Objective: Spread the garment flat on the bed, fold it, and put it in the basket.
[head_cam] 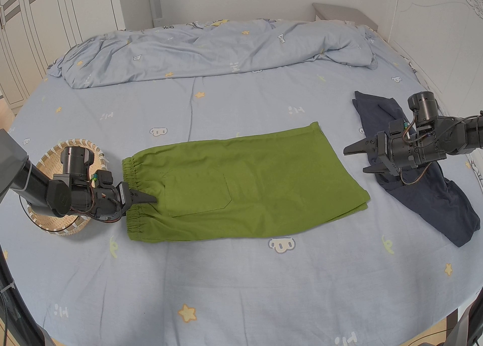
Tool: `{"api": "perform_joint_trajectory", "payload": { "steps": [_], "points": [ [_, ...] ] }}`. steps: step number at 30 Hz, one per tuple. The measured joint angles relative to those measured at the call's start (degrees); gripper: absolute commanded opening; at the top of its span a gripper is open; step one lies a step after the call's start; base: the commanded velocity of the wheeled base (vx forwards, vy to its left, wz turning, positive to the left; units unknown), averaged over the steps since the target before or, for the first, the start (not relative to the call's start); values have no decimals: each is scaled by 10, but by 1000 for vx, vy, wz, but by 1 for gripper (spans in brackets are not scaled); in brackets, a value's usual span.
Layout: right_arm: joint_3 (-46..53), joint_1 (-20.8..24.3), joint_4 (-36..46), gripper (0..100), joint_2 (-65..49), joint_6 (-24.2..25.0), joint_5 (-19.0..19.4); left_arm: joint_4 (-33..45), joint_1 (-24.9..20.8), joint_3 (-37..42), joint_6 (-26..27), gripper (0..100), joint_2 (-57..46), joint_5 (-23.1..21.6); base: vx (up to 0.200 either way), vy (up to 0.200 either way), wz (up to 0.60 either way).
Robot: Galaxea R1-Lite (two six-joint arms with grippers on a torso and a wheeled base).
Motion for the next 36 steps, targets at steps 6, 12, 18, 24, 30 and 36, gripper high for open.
{"api": "perform_joint_trajectory", "payload": {
  "steps": [6, 12, 18, 24, 30, 36],
  "points": [
    [6, -3, 1, 100, 3, -5, -2, 0, 1, 2, 0, 0, -1, -1, 0, 0, 0],
    [20, -19, 6, 100, 20, -44, -4, 0, 2, 12, 0, 0, -17, 0, 0, 0, 0],
    [19, -18, 31, 100, 38, -58, -4, 1, 3, 18, -9, 0, -38, 0, 0, 0, 0],
    [18, -7, 35, 100, 55, -61, -4, 1, 4, 19, -10, 0, -48, 0, 0, 0, 0],
    [19, 0, 35, 100, 70, -61, -4, 1, 4, 19, -10, 0, -51, 0, 0, 0, 0],
    [19, 2, 35, 100, 80, -61, -4, 0, 4, 20, -10, 0, -51, 0, 0, 0, 0]
  ]
}}
